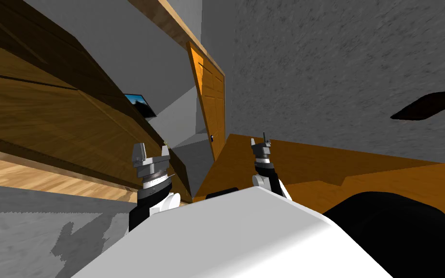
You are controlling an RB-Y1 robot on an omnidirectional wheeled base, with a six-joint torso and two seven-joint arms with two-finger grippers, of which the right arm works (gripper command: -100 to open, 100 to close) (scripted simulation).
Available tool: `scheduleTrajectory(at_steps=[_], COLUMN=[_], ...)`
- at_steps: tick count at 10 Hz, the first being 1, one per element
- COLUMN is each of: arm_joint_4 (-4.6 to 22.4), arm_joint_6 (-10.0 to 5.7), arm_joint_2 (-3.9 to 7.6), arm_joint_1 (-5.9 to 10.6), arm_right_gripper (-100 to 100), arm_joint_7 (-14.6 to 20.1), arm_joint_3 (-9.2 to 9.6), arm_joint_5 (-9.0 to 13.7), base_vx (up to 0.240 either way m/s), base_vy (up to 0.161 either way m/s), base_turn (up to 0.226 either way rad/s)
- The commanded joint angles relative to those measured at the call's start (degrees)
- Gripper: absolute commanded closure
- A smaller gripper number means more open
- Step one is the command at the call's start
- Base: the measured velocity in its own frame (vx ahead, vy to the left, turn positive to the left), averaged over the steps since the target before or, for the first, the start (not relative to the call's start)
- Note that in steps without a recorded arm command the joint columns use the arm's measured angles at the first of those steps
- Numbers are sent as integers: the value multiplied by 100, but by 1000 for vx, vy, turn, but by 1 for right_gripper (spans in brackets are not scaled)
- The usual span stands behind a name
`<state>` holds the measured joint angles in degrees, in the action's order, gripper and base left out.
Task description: Push the door open
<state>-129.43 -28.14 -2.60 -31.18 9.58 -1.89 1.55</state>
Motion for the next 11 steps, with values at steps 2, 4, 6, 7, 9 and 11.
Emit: scheduleTrajectory(at_steps=[2, 4, 6, 7, 9, 11], arm_joint_4=[227, 481, 734, 820, 1031, 1243], arm_joint_6=[-41, -87, -132, -148, -186, -224], arm_joint_2=[94, 184, 261, 287, 340, 393], arm_joint_1=[87, 184, 281, 314, 395, 476], arm_right_gripper=[-100, -100, -100, -100, -100, -100], arm_joint_7=[-20, -42, -64, -71, -90, -108], arm_joint_3=[80, 171, 260, 291, 366, 441], arm_joint_5=[2, 4, 6, 6, 8, 10], base_vx=[93, 119, 110, 116, 96, 85], base_vy=[-68, 2, -39, -56, -47, -45], base_turn=[90, 77, 93, 97, 73, 86])
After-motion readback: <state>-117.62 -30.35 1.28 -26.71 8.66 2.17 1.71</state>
